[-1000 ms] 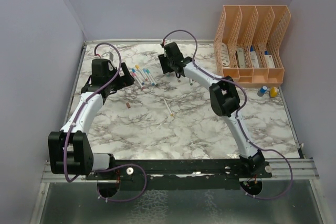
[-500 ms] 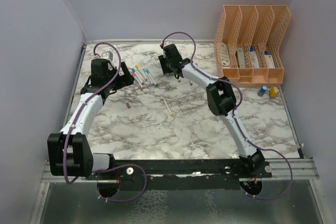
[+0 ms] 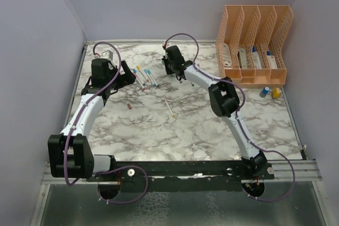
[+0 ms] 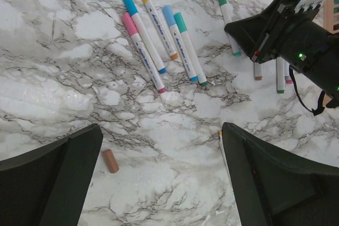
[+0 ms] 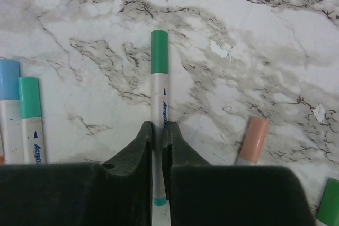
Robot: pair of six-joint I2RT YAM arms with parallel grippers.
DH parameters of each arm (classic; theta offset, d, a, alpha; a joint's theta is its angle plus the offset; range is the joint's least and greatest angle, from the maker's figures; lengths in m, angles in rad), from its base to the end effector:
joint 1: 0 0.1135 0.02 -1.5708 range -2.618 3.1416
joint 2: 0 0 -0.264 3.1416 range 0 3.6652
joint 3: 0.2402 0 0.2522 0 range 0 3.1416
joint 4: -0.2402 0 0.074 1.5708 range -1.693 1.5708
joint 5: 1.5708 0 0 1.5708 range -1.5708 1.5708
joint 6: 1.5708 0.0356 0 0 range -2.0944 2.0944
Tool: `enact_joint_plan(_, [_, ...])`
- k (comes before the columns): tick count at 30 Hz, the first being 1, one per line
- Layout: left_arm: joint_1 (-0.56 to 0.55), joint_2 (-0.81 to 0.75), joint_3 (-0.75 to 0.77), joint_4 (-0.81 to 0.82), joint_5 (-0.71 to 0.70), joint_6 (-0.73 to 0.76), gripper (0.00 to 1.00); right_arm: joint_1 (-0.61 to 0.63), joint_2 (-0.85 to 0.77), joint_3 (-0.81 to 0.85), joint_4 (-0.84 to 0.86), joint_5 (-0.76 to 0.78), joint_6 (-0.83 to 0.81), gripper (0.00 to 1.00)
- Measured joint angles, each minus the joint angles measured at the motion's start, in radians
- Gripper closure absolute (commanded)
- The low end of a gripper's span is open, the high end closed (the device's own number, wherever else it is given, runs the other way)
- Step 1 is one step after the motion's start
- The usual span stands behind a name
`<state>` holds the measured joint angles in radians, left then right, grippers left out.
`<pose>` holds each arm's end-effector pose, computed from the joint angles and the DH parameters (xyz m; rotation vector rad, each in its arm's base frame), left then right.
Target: Open the pen caps
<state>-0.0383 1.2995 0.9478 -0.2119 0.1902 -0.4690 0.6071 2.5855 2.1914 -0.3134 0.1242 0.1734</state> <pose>0.2915 -0.0179 0.2816 -0.3509 2.1358 -0.4984 0.4760 0.3253 0.1431 -0.4277 2.2458 0.2690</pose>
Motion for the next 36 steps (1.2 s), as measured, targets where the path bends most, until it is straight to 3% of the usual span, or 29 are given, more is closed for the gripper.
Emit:
enact_joint_plan(9, [0.000,0.005,-0.025,0.118,0.084,-0.103,0.03,0.000,-0.148,-0.252,0.086,-0.019,0.018,0.99])
enact_joint_plan(15, [-0.010,0.067,-0.039,0.248,0.169,-0.217,0.04,0.001,-0.377,-0.506,0.095,-0.060,0.028,0.99])
enact_joint_plan(20, [-0.055,0.161,-0.039,0.363,0.220,-0.317,0.04,0.010,-0.572,-0.624,0.116,-0.109,0.060,0.99])
enact_joint_plan(26, [-0.146,0.296,0.028,0.436,0.259,-0.414,0.03,0.076,-0.698,-0.694,0.135,-0.140,0.085,0.99])
enact_joint_plan(36, [-0.208,0.364,0.109,0.532,0.279,-0.510,0.05,0.150,-0.715,-0.722,0.129,-0.156,0.111,0.99])
